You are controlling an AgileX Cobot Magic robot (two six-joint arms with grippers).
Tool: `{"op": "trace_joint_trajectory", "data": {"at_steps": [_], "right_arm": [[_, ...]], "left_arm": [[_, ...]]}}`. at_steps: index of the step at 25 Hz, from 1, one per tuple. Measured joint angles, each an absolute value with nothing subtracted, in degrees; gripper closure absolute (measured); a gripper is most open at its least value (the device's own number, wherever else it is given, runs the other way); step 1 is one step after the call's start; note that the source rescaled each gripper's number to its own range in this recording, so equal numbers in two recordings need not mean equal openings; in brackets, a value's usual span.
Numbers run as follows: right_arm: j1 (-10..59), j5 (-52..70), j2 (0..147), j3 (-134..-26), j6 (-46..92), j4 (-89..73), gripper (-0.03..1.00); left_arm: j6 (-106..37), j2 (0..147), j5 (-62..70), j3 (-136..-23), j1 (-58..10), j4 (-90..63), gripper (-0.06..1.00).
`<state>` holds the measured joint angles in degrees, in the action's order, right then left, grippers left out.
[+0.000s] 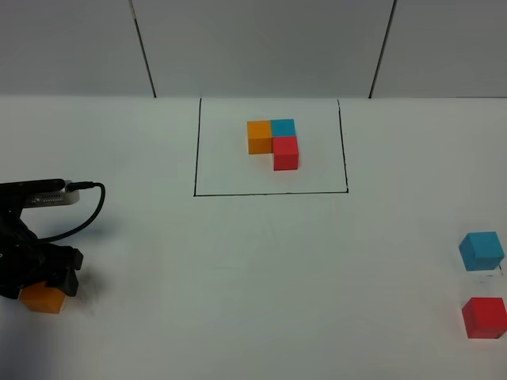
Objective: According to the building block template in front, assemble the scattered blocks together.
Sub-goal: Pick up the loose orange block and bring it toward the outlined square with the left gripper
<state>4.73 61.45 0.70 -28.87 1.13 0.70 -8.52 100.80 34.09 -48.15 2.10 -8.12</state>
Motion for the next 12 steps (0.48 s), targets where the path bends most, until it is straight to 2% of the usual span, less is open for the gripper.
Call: {"op": "trace_joint_trajectory", "data": {"at_steps": [12], "right_arm": [[4.7, 61.4, 0.7, -28.9, 1.1, 0.7, 0.97]], "left_arm": [[-8.2, 104.3, 33.5, -48.2, 2.1, -7.4, 0.26]]}}
